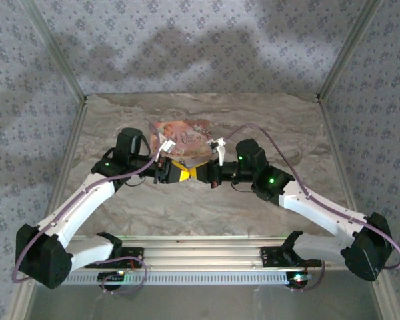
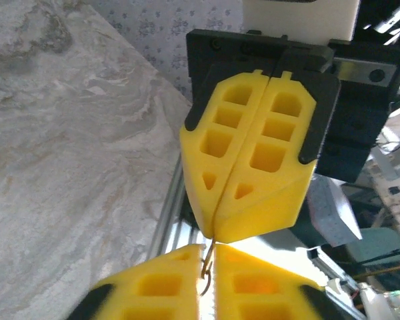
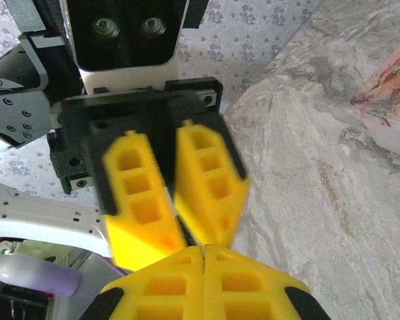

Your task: Unlock the padlock with the key

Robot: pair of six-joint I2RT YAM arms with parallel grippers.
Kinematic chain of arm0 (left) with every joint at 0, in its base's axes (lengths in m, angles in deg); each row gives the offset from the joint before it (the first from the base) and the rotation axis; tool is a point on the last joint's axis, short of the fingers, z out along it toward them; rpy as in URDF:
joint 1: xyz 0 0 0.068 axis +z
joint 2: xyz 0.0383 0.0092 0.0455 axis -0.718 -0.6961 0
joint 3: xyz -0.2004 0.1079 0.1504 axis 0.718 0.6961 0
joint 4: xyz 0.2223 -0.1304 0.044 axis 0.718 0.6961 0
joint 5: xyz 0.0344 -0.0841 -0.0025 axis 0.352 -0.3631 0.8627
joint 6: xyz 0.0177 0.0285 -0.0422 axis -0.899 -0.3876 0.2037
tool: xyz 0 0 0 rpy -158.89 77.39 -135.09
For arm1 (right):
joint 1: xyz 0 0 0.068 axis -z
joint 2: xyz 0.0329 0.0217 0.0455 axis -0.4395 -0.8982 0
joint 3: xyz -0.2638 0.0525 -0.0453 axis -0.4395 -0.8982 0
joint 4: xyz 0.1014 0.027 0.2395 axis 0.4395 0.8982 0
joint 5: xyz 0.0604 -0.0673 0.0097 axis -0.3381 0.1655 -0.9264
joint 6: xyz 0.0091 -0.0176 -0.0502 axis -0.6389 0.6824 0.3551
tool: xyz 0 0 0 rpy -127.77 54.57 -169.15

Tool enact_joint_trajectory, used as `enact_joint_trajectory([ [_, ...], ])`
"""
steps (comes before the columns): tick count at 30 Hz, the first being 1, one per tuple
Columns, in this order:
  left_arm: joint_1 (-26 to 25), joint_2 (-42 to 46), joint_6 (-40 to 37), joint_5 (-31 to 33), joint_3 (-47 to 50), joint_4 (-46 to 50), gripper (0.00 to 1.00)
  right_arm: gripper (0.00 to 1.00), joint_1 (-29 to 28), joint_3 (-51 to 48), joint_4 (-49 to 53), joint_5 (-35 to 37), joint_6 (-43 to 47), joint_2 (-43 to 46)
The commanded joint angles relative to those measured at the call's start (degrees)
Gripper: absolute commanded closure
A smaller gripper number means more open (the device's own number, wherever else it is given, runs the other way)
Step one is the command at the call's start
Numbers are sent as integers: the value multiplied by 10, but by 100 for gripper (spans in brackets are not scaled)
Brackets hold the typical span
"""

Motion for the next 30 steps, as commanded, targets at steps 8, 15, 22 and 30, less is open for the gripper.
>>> enact_joint_trajectory([
  [8, 11, 109, 247, 85, 148, -302, 57, 100, 10, 56, 66, -17, 63, -4],
  [15, -11, 107, 376, 100, 220, -503, 57, 100, 21, 56, 13, -63, 34, -30],
  [22, -54, 55, 405, 114, 214, -576, 68, 100, 38, 61, -10, -77, 24, -38],
  [30, -54, 51, 386, 101, 196, -546, 84, 100, 45, 63, -16, -89, 21, -39],
])
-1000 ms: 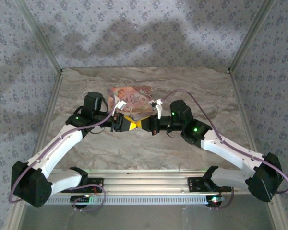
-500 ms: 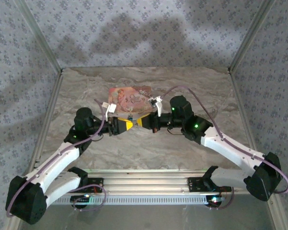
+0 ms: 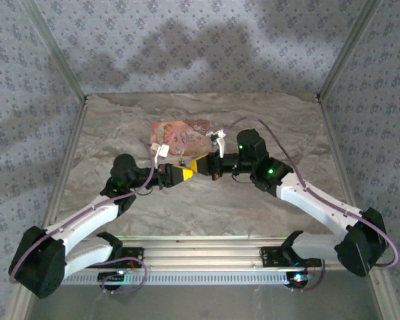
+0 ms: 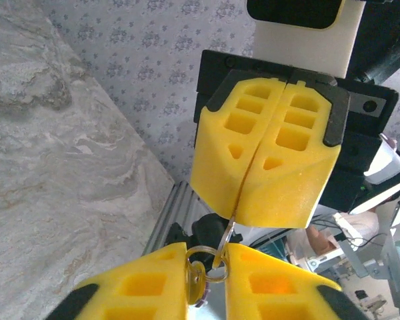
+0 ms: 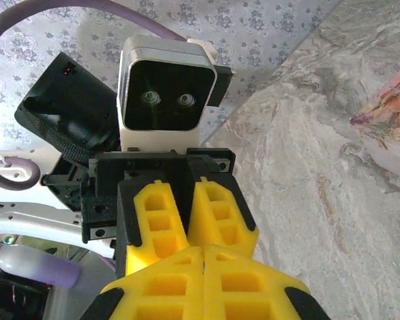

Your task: Unlock the padlock with the key

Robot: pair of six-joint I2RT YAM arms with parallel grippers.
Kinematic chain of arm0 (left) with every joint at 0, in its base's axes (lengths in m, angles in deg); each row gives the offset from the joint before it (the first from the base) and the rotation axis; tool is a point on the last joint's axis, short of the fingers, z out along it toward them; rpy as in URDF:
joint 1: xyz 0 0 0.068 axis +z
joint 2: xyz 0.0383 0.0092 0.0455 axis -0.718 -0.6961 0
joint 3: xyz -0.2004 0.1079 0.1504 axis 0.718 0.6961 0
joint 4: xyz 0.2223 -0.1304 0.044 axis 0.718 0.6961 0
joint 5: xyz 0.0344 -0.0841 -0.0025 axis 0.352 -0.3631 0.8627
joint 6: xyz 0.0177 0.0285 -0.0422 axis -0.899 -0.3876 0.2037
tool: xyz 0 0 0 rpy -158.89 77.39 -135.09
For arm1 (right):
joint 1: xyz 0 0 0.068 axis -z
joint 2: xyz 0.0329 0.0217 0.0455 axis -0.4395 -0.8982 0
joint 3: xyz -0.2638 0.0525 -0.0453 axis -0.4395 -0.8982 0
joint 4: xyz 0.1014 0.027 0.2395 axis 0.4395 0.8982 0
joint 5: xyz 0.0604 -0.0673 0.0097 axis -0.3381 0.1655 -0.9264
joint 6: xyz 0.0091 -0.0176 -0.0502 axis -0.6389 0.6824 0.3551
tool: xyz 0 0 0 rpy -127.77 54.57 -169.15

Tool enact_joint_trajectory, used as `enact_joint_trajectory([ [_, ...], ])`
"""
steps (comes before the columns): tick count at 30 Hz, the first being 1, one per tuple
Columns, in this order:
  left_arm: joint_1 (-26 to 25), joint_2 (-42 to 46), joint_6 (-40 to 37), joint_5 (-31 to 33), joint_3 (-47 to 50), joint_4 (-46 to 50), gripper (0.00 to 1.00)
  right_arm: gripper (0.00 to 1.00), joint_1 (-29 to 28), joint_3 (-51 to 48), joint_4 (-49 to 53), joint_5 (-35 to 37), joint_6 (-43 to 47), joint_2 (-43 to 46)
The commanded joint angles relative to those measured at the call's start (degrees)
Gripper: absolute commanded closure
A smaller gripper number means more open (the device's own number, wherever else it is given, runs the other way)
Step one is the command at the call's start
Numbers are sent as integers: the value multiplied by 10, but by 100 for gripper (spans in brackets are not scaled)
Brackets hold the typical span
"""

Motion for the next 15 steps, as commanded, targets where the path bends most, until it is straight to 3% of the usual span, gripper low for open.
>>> enact_joint_trajectory([
  [1, -2, 12, -17, -6, -33, 3, 86, 100, 1, 17, -20, -23, -6, 0],
  [7, -2, 37, -55, -3, -39, 70, 100, 100, 1, -5, -38, -20, -17, 9],
  [10, -1, 53, -82, 7, -40, 117, 100, 100, -2, -8, -41, -21, -19, 12],
  [11, -1, 57, -90, 11, -40, 132, 94, 100, -1, -8, -41, -21, -19, 13],
  [13, 3, 64, -98, 12, -39, 151, 71, 100, -1, -6, -38, -23, -18, 13],
  [15, 11, 70, -98, 12, -34, 152, 63, 100, -1, -3, -31, -23, -13, 13],
])
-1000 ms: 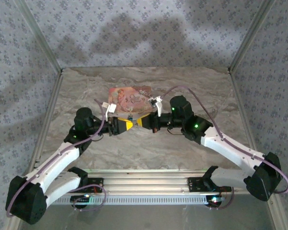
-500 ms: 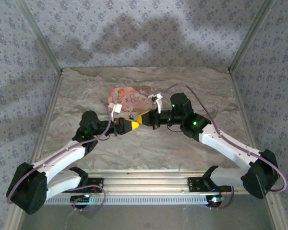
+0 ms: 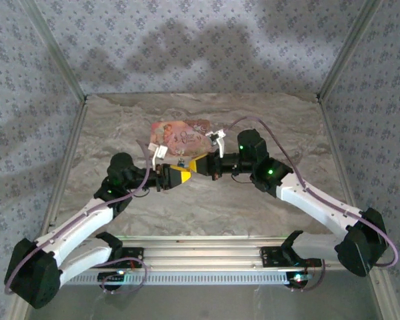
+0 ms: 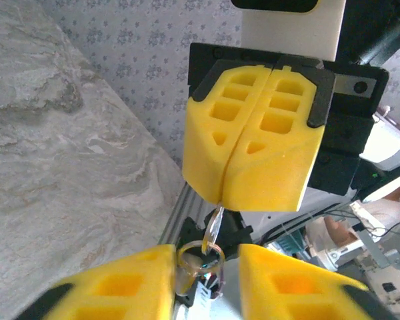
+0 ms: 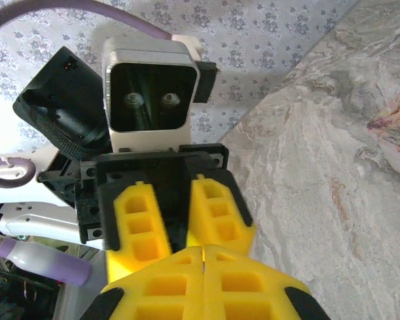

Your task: Unlock the padlock with the key

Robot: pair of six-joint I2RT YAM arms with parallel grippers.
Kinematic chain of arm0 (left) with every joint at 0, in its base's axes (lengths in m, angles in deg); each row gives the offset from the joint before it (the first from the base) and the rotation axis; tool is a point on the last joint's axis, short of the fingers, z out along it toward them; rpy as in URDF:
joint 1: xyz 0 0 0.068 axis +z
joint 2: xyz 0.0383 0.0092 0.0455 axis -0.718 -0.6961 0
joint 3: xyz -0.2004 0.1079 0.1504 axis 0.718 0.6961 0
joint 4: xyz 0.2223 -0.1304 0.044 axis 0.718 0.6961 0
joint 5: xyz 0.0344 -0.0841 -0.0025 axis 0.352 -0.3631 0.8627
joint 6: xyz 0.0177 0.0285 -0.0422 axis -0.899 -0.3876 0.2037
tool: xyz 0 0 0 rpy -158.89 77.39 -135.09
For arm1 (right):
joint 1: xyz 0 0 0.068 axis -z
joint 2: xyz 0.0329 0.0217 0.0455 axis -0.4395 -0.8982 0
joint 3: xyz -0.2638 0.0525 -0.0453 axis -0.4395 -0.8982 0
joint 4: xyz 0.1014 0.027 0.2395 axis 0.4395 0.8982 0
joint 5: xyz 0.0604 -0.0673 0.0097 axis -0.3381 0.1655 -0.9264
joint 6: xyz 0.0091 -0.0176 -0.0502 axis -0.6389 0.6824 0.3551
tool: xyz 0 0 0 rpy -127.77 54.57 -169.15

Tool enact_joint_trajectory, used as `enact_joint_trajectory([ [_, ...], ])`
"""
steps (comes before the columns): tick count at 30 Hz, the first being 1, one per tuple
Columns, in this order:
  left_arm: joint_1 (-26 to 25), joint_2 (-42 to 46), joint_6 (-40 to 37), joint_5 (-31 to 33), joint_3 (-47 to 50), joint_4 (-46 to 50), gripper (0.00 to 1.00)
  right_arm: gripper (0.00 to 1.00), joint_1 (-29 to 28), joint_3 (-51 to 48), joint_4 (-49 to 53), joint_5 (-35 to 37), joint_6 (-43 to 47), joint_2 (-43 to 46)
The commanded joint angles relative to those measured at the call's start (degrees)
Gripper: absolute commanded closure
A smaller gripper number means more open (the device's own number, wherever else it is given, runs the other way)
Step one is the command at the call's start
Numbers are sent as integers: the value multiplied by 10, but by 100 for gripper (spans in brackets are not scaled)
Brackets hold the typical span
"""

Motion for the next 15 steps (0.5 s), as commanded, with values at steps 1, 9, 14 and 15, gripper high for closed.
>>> enact_joint_trajectory([
  [1, 14, 17, -23, 4, -10, 27, 62, 100, 0, 3, -5, -11, 0, 12],
  [9, 22, 10, -16, -19, -15, 3, 72, 100, -5, 7, -3, -14, 2, 6],
  [14, 22, 7, -12, -27, -19, -9, 76, 100, -8, 9, -4, -15, 4, -3],
  [15, 22, 8, -12, -28, -19, -9, 76, 100, -9, 10, -4, -16, 5, -5],
])
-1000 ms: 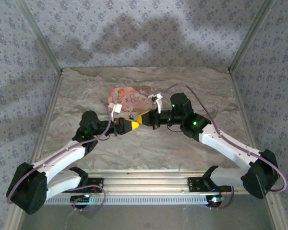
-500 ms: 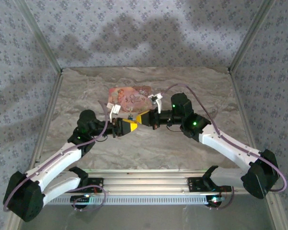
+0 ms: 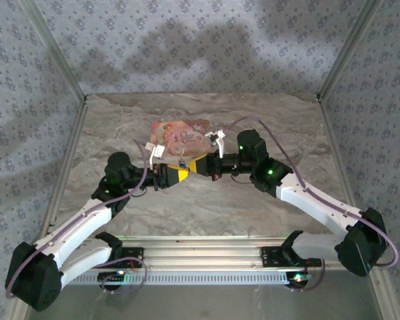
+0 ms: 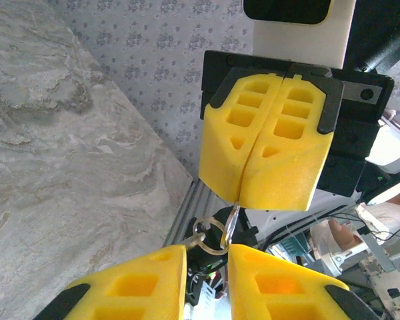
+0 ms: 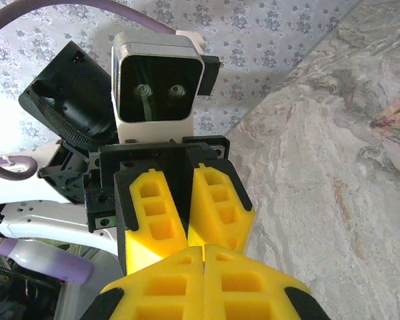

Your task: Unlock the padlock with the key

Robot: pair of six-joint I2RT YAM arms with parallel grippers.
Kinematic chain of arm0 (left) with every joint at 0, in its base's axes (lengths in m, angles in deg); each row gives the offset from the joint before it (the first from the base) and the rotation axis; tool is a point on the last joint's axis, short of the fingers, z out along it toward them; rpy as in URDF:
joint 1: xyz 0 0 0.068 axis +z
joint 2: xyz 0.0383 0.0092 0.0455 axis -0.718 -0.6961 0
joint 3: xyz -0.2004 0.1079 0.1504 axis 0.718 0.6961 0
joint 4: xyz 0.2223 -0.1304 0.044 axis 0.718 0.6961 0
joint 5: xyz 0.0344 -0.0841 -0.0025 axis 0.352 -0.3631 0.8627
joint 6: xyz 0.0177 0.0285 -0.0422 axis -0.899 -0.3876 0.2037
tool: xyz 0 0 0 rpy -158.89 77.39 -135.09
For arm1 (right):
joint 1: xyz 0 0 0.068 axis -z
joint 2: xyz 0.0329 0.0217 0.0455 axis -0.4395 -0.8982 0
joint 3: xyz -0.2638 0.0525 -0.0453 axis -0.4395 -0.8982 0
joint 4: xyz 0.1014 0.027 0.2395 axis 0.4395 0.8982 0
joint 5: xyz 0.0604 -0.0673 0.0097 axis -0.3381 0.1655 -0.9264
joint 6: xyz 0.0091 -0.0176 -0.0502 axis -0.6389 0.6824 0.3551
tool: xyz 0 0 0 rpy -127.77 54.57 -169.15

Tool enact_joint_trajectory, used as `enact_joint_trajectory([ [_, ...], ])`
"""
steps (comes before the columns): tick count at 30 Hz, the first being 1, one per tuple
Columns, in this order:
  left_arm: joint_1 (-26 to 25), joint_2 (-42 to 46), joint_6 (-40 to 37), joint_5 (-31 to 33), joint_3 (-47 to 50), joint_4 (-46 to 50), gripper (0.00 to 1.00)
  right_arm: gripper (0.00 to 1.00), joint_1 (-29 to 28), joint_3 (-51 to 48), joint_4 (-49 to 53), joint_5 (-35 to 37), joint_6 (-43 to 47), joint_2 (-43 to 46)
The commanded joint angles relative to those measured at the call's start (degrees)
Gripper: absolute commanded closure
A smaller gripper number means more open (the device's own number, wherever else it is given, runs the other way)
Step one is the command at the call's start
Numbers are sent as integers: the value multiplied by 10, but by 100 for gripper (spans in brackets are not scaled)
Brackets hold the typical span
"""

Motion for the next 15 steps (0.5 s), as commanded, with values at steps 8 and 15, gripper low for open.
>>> enact_joint_trajectory([
  [8, 3, 15, -7, -10, -15, -14, 62, 100, -6, 14, -4, -18, 6, -13],
  [15, 3, 15, -6, -16, -18, -15, 78, 100, -9, 16, -6, -19, 6, -15],
])
